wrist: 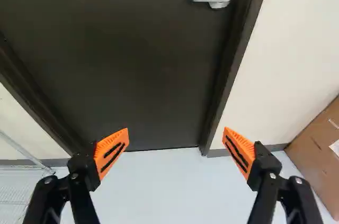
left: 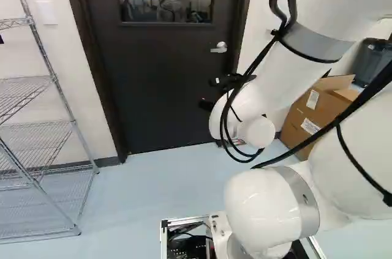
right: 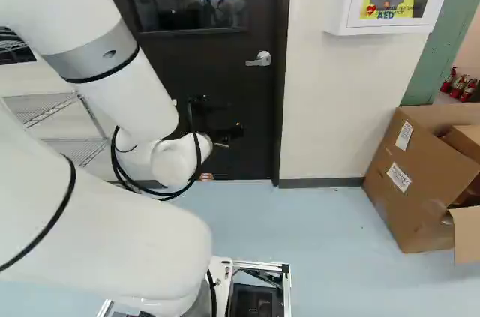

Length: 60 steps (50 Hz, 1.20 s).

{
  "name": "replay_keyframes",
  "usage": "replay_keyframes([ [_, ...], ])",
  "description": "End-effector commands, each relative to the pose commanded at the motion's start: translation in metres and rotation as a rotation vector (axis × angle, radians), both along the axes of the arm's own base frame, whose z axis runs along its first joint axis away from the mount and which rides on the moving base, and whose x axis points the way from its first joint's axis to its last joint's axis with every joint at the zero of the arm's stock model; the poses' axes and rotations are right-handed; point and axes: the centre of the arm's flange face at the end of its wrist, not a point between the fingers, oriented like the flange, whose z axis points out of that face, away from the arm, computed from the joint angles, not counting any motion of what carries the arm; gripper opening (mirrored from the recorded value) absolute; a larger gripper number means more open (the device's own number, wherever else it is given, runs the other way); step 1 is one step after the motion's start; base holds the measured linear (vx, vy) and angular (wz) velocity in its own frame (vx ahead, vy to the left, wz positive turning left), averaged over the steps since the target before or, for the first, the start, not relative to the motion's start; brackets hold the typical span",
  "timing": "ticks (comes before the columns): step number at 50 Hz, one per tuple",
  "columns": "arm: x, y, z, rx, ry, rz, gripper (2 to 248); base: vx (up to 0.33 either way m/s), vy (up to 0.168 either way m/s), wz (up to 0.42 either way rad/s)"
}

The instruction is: Open the door and move inside

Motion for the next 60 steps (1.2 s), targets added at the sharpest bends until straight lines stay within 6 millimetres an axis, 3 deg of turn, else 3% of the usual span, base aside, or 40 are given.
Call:
replay_keyframes([
  [23, 0.0000, 0.0000, 0.0000, 0.000, 0.000, 0.000, 247, 0.152, -0.064, 0.002],
  [60, 0.0000, 0.0000, 0.0000, 0.000, 0.000, 0.000, 247, 0.145, -0.003, -0.014],
])
